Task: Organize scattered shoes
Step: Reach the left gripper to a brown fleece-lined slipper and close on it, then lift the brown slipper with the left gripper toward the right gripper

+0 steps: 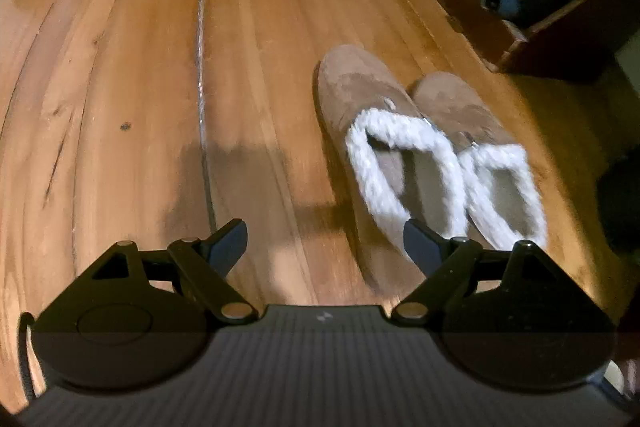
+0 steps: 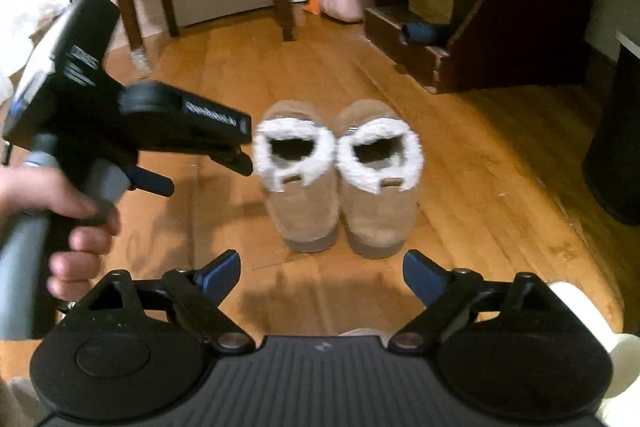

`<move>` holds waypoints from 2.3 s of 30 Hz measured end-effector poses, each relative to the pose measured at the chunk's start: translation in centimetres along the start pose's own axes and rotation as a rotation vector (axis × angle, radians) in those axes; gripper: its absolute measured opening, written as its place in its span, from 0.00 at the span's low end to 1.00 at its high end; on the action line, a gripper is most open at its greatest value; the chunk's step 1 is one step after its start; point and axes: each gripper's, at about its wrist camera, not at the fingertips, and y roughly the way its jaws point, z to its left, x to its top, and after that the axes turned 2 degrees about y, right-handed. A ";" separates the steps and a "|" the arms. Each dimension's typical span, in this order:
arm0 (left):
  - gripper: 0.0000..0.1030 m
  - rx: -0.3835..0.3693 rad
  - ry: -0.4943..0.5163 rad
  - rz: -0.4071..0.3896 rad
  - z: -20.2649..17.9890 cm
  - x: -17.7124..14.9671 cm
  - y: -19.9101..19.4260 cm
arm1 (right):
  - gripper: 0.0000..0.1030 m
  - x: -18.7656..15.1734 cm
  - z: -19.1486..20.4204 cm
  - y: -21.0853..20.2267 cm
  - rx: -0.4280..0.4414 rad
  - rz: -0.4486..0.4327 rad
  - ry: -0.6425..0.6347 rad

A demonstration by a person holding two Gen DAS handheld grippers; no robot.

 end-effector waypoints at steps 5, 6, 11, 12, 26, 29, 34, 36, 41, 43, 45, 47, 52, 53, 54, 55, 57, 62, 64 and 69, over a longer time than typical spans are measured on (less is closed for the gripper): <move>0.83 0.012 -0.026 -0.009 -0.5 0.4 1.9 | 0.87 -0.1 -1.4 1.1 -0.018 0.023 0.023; 0.83 0.029 -0.035 -0.003 -0.3 0.6 2.3 | 0.87 -0.1 -1.7 1.3 -0.022 0.028 0.027; 0.86 0.044 -0.097 0.010 0.7 0.5 3.6 | 0.88 -0.1 -2.6 1.9 -0.029 0.041 0.046; 0.86 0.043 -0.100 0.009 0.8 0.4 3.9 | 0.88 -0.1 -2.6 1.8 -0.027 0.040 0.048; 0.07 -0.120 -0.158 0.017 2.7 -0.9 4.2 | 0.90 0.0 -3.1 1.3 0.000 0.034 0.083; 0.07 -0.132 -0.177 0.023 3.5 -1.3 3.8 | 0.90 0.2 -3.6 0.6 0.023 0.019 0.121; 0.06 -0.153 -0.208 0.033 4.8 -2.1 3.1 | 0.92 0.4 -4.2 -0.9 0.074 -0.012 0.200; 0.06 -0.153 -0.204 0.034 6.2 -2.6 1.4 | 0.93 0.4 -4.3 -1.3 0.099 -0.027 0.245; 0.06 -0.160 -0.206 0.030 10.3 -3.7 -3.8 | 0.93 0.2 -2.7 -1.8 0.247 0.004 0.272; 0.07 -0.169 -0.225 0.027 12.1 -4.4 -5.9 | 0.93 0.2 -1.6 -2.5 0.294 0.005 0.258; 0.07 -0.181 -0.257 0.024 14.1 -5.3 -8.1 | 0.93 0.1 -0.3 -3.4 0.323 0.006 0.229; 0.07 -0.183 -0.282 0.010 16.1 -6.2 -10.6 | 0.93 0.0 1.0 -4.4 0.359 0.010 0.199; 0.07 -0.153 -0.294 -0.068 20.0 -9.0 -17.7 | 0.93 -0.6 3.7 -7.6 0.512 0.035 0.178; 0.07 -0.155 -0.303 -0.082 20.8 -9.7 -19.2 | 0.93 -0.8 4.1 -8.1 0.527 0.041 0.175; 0.07 -0.158 -0.313 -0.096 21.5 -10.4 -20.6 | 0.93 -1.0 4.7 -8.8 0.554 0.049 0.164; 0.07 -0.161 -0.317 -0.110 22.3 -11.1 -22.0 | 0.94 -1.2 5.3 -9.5 0.581 0.057 0.154; 0.07 -0.159 -0.320 -0.129 23.5 -12.7 -24.6 | 0.95 -1.8 6.7 -11.2 0.629 0.073 0.118; 0.07 -0.154 -0.384 -0.121 27.2 -18.1 -29.1 | 0.96 -3.5 10.5 -14.3 0.686 0.107 0.023; 0.07 -0.157 -0.416 -0.110 28.7 -20.1 -30.0 | 0.96 -4.5 12.3 -14.9 0.702 0.124 -0.030; 0.10 -0.106 -0.456 -0.065 31.8 -25.6 -29.1 | 0.88 -7.4 17.3 -16.1 0.774 0.170 -0.193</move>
